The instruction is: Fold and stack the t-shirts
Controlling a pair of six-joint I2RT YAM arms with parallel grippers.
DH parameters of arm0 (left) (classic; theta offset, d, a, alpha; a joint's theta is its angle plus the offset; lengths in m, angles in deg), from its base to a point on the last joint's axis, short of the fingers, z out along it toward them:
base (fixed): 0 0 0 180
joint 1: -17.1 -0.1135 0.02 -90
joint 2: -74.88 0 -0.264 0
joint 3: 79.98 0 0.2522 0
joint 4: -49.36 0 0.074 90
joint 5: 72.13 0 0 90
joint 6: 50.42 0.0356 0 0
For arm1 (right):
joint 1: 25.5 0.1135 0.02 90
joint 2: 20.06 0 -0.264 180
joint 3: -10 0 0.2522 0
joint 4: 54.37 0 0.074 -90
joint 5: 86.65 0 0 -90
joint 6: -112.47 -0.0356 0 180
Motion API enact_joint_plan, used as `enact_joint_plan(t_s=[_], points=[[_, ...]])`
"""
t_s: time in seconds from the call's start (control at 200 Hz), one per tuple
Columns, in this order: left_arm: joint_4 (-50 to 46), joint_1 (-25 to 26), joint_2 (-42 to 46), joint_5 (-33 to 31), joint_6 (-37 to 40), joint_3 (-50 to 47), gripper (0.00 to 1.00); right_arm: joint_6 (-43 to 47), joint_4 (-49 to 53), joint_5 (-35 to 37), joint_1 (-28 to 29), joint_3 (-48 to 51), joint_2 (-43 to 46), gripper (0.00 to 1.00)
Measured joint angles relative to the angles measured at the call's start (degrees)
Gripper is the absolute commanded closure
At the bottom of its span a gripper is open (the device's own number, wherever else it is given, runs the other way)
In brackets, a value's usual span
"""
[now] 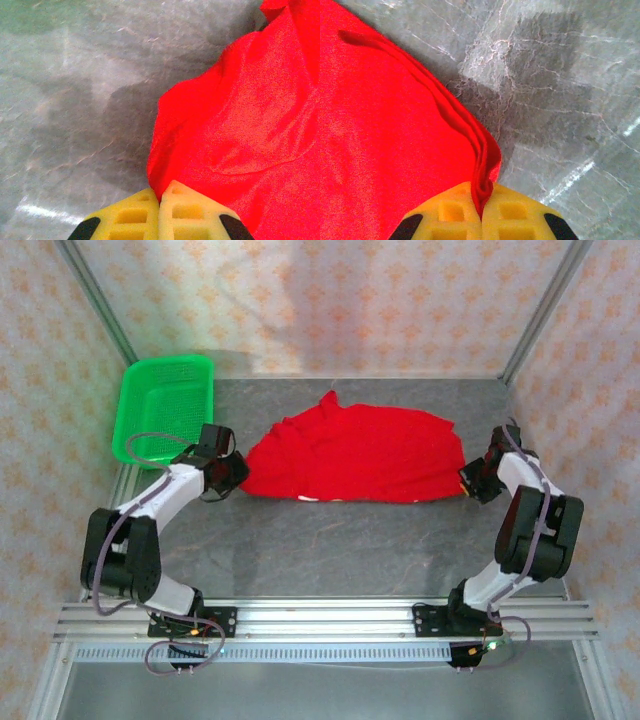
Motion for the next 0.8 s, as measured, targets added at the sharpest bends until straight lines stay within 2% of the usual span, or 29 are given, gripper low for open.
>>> enact_joint_plan(t_s=[0.255,0.57,0.801], points=[[-4.1,-0.5,2.3,-1.4,-0.1,-8.3,1.00,0.0,2.3,2.3,0.0,5.7,2.4,1.00],[-10.2,-1.4,7.1,-4.9,-1.1,-11.4,1.00,0.0,5.4,3.9,0.0,10.0,7.9,1.00],[-12.5,-1.4,7.4,-6.5,-3.7,-15.4,1.00,0.0,6.3,4.6,0.1,14.1,9.7,1.00]])
